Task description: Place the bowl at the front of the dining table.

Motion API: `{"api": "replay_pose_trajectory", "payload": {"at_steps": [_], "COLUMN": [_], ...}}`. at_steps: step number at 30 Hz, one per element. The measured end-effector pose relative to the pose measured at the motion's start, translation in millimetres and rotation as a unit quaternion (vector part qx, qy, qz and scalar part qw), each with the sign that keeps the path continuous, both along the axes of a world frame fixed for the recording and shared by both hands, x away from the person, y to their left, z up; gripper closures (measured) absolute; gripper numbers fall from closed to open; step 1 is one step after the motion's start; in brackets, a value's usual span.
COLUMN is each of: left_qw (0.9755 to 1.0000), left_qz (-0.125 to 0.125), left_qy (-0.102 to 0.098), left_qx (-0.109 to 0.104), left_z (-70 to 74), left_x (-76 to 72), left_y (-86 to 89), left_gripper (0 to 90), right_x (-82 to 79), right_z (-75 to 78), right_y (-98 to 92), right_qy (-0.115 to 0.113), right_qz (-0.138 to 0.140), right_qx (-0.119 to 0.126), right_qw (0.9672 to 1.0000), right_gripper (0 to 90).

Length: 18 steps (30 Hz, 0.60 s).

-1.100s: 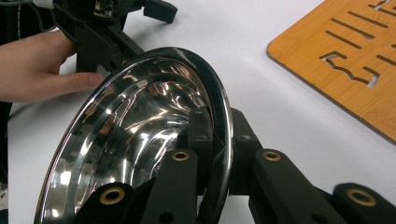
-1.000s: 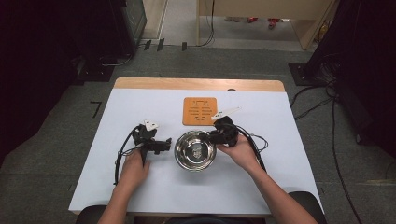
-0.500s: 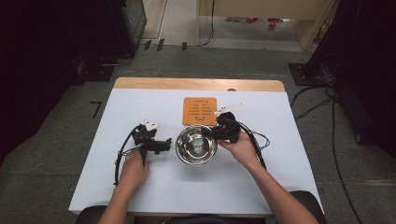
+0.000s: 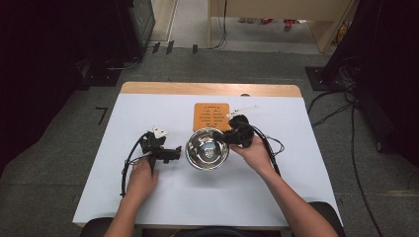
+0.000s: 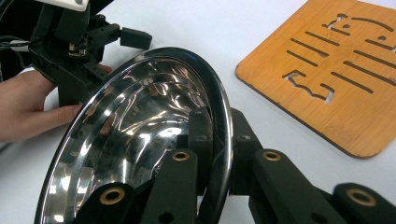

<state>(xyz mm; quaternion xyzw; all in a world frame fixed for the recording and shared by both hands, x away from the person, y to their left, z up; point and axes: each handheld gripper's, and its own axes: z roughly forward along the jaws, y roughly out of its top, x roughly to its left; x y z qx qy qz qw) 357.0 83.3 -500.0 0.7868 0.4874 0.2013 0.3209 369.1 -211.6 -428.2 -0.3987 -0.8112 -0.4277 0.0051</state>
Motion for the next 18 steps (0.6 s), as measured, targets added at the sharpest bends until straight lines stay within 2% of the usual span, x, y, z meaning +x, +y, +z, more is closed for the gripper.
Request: {"api": "replay_pose_trajectory", "payload": {"at_steps": [4,18], "left_qw": [1.0000,1.0000], "left_qz": [0.000,0.000], "left_qy": [0.000,0.000], "left_qx": [0.000,0.000], "left_z": [0.0,0.1], "left_x": [0.0,-0.1], "left_y": [0.0,0.0], "left_gripper": [0.0,0.0], "right_x": [3.0,12.8], "right_z": [1.1,4.4], "right_y": [0.2,-0.8], "right_qy": [0.000,0.003], "right_qz": [-0.002,-0.007], "right_qx": [-0.006,-0.001], "right_qw": [1.0000,1.0000], "right_gripper": [84.2,84.2]}}
